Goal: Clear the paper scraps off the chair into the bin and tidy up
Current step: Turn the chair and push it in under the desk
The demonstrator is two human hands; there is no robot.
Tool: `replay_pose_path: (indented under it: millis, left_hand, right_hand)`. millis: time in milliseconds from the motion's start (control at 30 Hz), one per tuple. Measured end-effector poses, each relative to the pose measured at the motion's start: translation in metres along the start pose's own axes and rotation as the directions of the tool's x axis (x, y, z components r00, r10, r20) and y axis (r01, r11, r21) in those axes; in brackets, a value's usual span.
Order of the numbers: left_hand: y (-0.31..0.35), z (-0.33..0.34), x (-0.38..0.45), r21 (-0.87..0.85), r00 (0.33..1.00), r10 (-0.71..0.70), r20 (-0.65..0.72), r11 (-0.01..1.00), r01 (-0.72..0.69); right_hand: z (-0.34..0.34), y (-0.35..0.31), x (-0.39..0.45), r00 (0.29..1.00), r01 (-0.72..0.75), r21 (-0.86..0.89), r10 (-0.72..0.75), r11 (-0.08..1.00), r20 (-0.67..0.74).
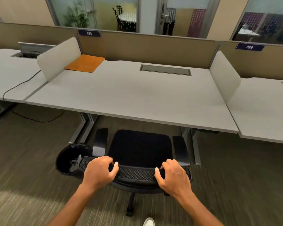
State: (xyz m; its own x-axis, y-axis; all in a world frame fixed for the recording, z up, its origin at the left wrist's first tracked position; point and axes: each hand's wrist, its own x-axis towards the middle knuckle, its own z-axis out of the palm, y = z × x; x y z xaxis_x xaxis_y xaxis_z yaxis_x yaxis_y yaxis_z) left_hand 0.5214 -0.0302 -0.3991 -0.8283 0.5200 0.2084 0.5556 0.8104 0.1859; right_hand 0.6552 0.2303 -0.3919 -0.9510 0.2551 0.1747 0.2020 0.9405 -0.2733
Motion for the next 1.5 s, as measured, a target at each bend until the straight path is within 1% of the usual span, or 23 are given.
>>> replay_pose_path:
  millis: [133, 233, 367, 600, 867, 1000, 1100, 1200, 1300, 1367, 1500]
  left_hand:
    - [-0.005, 0.007, 0.045, -0.015, 1.0, -0.011, 0.015, 1.0, 0.011]
    - [-0.007, 0.012, 0.076, -0.045, 0.999, -0.025, 0.039, 0.999, 0.026]
    - [-0.011, 0.014, 0.114, -0.051, 0.999, -0.015, 0.037, 0.999, 0.017]
    - [-0.025, 0.019, 0.168, -0.068, 0.998, -0.019, 0.052, 0.997, 0.022]
    - [-0.047, 0.023, 0.228, -0.089, 0.997, 0.05, 0.053, 0.995, -0.045]
    - [-0.059, 0.032, 0.252, -0.109, 0.996, 0.072, 0.045, 0.992, -0.067]
    - [-0.067, 0.035, 0.268, -0.118, 0.995, 0.103, 0.005, 0.988, -0.102]
    - [-0.07, 0.038, 0.277, -0.097, 0.994, 0.109, -0.023, 0.989, -0.111]
    - [-0.07, 0.037, 0.277, -0.09, 0.993, 0.119, -0.003, 0.989, -0.119]
    - [-0.069, 0.035, 0.279, -0.088, 0.991, 0.131, 0.035, 0.988, -0.128]
    - [-0.071, 0.03, 0.278, -0.134, 0.988, 0.136, 0.071, 0.983, -0.126]
  right_hand:
    - [0.007, 0.012, 0.042, 0.999, -0.035, 0.032, 0.035, 0.999, -0.016]
    - [0.014, 0.022, 0.073, 0.999, -0.04, 0.022, 0.041, 0.999, -0.033]
    - [0.017, 0.032, 0.113, 0.998, -0.034, 0.037, 0.036, 0.999, -0.053]
    - [0.021, 0.035, 0.166, 0.997, -0.053, 0.02, 0.054, 0.998, -0.055]
    - [0.03, 0.032, 0.213, 0.99, -0.122, 0.034, 0.124, 0.992, -0.069]
    - [0.035, 0.033, 0.234, 0.986, -0.148, 0.008, 0.149, 0.989, -0.071]
    - [0.038, 0.032, 0.253, 0.984, -0.167, -0.013, 0.165, 0.986, -0.066]
    - [0.041, 0.032, 0.264, 0.988, -0.145, -0.032, 0.143, 0.989, -0.058]
    - [0.044, 0.033, 0.265, 0.99, -0.128, -0.036, 0.125, 0.991, -0.069]
    - [0.042, 0.032, 0.265, 0.989, -0.131, -0.052, 0.127, 0.99, -0.07]
    - [0.038, 0.021, 0.262, 0.972, -0.208, -0.045, 0.201, 0.977, -0.122]
